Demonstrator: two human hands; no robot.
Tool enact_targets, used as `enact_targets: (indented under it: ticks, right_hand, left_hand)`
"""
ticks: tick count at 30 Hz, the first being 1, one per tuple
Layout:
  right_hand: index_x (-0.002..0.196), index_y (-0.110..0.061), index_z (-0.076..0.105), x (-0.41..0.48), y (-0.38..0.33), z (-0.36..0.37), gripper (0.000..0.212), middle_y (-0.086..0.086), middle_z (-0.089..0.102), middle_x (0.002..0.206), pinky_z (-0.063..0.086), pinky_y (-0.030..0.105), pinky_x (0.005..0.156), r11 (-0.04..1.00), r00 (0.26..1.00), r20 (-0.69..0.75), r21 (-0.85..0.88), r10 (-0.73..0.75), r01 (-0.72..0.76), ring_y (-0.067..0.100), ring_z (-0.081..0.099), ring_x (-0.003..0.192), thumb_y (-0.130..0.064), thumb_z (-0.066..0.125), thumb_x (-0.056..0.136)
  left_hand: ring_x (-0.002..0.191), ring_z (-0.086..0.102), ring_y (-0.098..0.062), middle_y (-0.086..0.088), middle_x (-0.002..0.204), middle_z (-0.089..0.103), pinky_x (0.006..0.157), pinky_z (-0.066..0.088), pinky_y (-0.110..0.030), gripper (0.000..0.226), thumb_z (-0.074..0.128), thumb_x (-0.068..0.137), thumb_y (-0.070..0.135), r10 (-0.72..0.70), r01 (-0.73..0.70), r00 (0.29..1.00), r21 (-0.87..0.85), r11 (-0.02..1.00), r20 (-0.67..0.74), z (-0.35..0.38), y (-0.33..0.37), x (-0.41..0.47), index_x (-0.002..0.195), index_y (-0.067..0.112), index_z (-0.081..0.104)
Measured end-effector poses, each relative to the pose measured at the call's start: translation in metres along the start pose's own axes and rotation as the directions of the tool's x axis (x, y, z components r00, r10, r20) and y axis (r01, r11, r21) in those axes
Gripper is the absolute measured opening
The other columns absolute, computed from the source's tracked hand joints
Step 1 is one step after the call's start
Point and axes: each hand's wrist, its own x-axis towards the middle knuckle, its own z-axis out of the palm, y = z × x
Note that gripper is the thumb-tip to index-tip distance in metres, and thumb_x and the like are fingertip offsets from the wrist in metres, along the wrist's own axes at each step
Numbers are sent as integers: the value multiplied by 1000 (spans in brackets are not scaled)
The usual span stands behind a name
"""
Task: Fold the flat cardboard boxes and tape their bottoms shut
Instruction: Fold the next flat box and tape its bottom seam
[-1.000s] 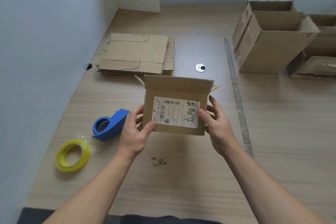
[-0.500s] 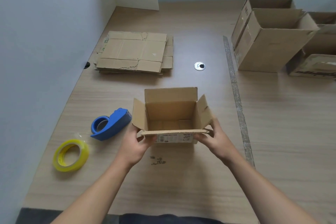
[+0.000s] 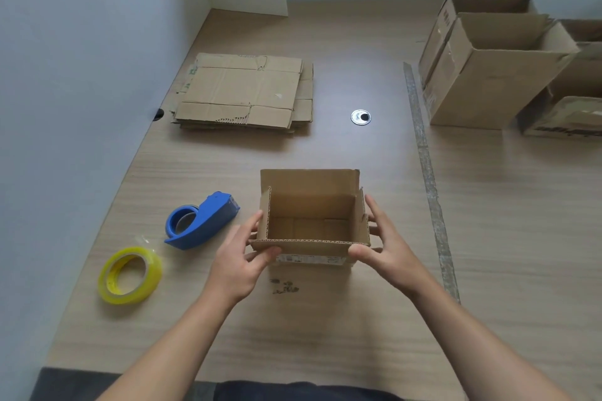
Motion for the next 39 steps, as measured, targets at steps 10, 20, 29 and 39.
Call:
enact_targets:
  ticks: [10,20,29,39]
  right_hand:
    - [157,-41,9,50,-34,-26,101,-21,30,151,42,22,88,967,996,45,243,71,-80,0,31,140,-80,56,76]
    - [105,-18,71,58,-22,1,34,-9,71,99,50,18,65,927,990,-128,376,56,-4,1,63,90,-40,45,102]
    - [121,-26,67,51,-18,3,44,-10,69,122,53,25,84,911,988,-139,413,68,-5,2,60,116,-53,44,94]
    - [140,-33,50,9,42,-14,51,-6,58,136,44,44,108,982,993,-50,160,105,-96,14,52,131,-8,59,97]
  left_hand:
    - [120,53,1,10,134,51,91,53,-20,82,83,79,23,-17,24,998,-109,994,68,-4,1,4,147,39,40]
    - [115,54,7,15,128,54,81,48,-8,74,81,80,24,12,-13,1000,-75,997,-6,-5,3,7,128,65,42]
    - [119,56,-4,12,129,57,85,50,-14,67,78,80,41,-22,24,999,-58,998,26,-5,-3,11,137,51,44]
    - [114,60,-5,17,122,64,99,50,-40,66,71,73,55,-86,94,993,-99,991,85,-1,-8,6,134,39,52]
